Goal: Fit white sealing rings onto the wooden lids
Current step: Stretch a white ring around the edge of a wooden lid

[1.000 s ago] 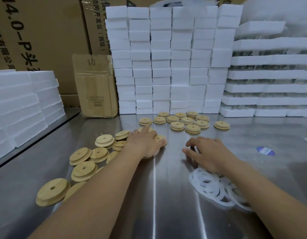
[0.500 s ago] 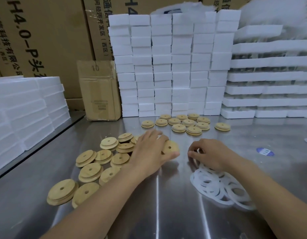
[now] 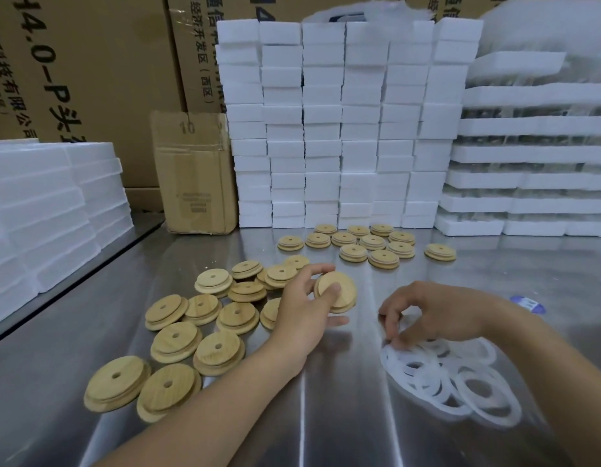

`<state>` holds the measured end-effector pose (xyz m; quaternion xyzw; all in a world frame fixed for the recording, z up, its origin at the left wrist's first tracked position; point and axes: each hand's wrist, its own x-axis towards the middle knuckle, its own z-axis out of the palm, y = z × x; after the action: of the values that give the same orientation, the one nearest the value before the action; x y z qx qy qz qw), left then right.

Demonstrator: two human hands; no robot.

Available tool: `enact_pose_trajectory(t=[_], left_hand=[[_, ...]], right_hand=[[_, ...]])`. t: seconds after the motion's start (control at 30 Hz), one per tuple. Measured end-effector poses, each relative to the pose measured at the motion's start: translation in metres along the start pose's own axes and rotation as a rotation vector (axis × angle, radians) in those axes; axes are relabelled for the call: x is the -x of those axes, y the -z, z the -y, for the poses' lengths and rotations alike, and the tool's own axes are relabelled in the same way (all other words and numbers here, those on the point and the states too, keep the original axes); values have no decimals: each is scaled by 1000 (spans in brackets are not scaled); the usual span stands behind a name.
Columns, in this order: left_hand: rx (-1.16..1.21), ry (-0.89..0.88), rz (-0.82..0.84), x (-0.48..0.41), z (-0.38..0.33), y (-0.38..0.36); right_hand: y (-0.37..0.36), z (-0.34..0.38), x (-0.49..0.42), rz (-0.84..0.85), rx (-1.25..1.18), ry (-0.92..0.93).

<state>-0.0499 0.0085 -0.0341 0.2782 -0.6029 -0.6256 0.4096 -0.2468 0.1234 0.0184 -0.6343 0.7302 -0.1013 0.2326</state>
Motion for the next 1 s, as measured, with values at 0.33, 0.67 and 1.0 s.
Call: enact_pose_trajectory(t=[0.33, 0.67, 1.0], left_hand=[[173, 96, 54, -8, 2, 3], [57, 53, 316, -2, -4, 4], [-329, -229, 236, -11, 15, 0]], right_hand=[[3, -6, 3, 36, -124, 7], [-16, 14, -14, -313, -520, 280], [-24, 12, -27, -610, -460, 329]])
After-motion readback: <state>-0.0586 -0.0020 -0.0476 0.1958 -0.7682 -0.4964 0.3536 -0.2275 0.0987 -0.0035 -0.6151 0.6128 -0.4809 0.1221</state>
